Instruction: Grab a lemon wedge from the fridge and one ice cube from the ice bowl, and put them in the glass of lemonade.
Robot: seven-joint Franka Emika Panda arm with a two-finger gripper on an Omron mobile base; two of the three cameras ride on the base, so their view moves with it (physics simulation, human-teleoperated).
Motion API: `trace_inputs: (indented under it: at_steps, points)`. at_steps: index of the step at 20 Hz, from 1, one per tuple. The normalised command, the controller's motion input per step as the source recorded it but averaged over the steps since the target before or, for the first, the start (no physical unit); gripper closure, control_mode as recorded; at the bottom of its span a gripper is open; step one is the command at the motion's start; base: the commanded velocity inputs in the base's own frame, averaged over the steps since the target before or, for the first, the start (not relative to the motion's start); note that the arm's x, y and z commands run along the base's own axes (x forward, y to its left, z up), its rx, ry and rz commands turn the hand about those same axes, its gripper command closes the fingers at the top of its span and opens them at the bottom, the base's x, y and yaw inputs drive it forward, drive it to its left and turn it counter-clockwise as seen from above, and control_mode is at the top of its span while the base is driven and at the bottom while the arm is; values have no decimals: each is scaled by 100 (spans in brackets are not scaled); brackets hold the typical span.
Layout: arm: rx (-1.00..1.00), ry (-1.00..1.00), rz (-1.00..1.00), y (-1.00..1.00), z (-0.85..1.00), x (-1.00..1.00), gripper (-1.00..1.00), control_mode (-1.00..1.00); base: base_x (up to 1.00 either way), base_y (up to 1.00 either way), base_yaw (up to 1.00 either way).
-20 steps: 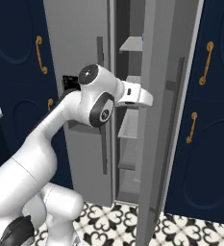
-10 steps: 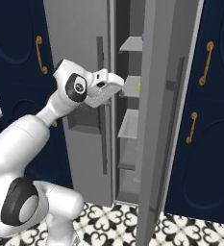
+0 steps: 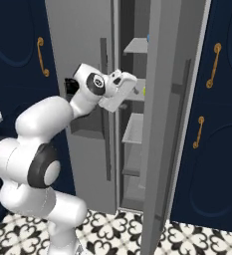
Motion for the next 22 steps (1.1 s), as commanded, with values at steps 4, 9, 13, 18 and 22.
trace_inputs:
  at_steps: [4,9,13,18,22]
  points:
    - [0,28,10,-58,-14,94,-100,-100,0,0,0]
    - [0,3,-5,-100,-34,-40,-100,-100,0,0,0]
    - [0,-8,-11,-100,-38,-98,-100,-100,0,0,0]
    - [0,-18,-2,7,-8,-82,-100,-100,0,0,0]
    - [4,-44,0,95,11,-77,-100,-100,0,0,0]
